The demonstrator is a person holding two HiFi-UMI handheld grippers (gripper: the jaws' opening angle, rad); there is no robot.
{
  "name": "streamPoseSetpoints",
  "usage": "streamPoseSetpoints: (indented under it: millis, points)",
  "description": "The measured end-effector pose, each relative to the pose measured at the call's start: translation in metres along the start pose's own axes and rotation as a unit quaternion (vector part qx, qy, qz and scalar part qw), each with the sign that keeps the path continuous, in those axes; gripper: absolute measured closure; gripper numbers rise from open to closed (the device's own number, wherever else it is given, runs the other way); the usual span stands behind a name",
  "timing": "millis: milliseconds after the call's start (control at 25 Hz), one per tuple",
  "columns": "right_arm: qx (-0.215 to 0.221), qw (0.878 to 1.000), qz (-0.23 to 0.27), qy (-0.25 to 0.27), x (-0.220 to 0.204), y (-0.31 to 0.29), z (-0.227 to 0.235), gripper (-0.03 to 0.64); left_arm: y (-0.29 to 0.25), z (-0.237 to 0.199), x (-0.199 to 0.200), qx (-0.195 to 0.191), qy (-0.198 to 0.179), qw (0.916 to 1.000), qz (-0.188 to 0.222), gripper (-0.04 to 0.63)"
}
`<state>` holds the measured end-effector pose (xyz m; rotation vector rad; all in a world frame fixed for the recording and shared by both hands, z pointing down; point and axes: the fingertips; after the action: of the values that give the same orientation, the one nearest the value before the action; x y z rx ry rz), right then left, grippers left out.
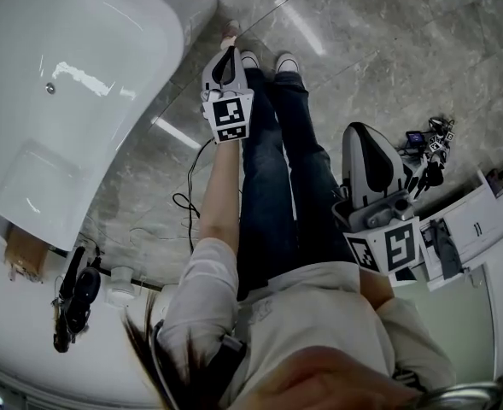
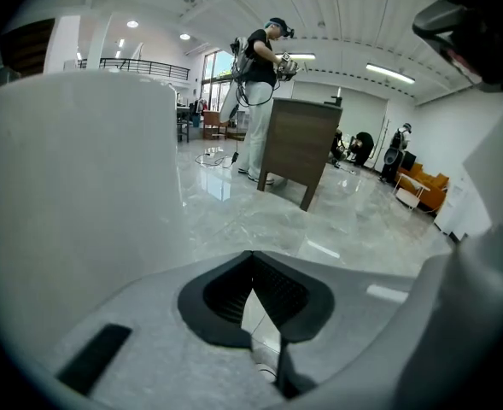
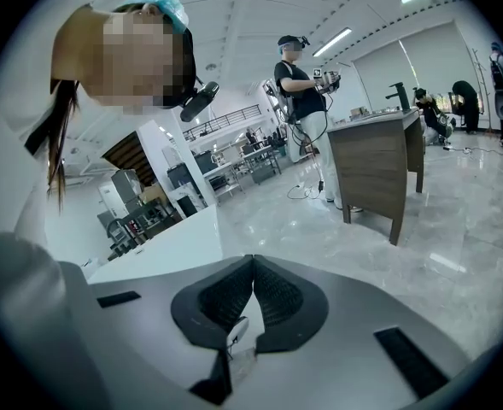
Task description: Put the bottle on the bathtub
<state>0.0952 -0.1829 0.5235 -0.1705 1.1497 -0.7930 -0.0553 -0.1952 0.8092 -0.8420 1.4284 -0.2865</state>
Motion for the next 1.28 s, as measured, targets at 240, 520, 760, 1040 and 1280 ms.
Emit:
streamPoseSetpoints:
  millis: [240, 520, 760, 1040, 1280]
  points:
    - [0.005, 1.000, 0.009, 0.002, 0.011, 0.003, -0.004, 0.604, 0.021, -0.010, 0.038, 0.005, 0.000, 0.9996, 0.027, 0.581]
    - [0.006, 1.000, 0.017, 0.013, 0.028, 0.011, -0.005, 0.604, 0.039, -0.012, 0.081, -0.005, 0.004, 0.9987, 0.051, 0.581]
    - [0.001, 0.999, 0.026, 0.023, 0.044, 0.026, -0.002, 0.604, 0.064, -0.004, 0.131, -0.032, -0.019, 0.9964, 0.076, 0.581]
    - [0.003, 0.999, 0.035, 0.039, 0.074, 0.046, -0.009, 0.604, 0.121, 0.016, 0.208, -0.055, -0.050, 0.9906, 0.115, 0.581]
    - [0.018, 0.998, 0.053, 0.038, 0.107, 0.062, -0.027, 0.604, 0.174, 0.023, 0.278, -0.040, -0.092, 0.9814, 0.163, 0.581]
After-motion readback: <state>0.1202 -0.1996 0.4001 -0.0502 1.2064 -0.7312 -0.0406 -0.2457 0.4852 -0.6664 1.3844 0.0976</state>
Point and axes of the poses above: the fingertips, and each gripper's own axes: y backward along the fingers, z to its right, x out of its top, and after that the axes turned 4 degrees about -y, right-handed
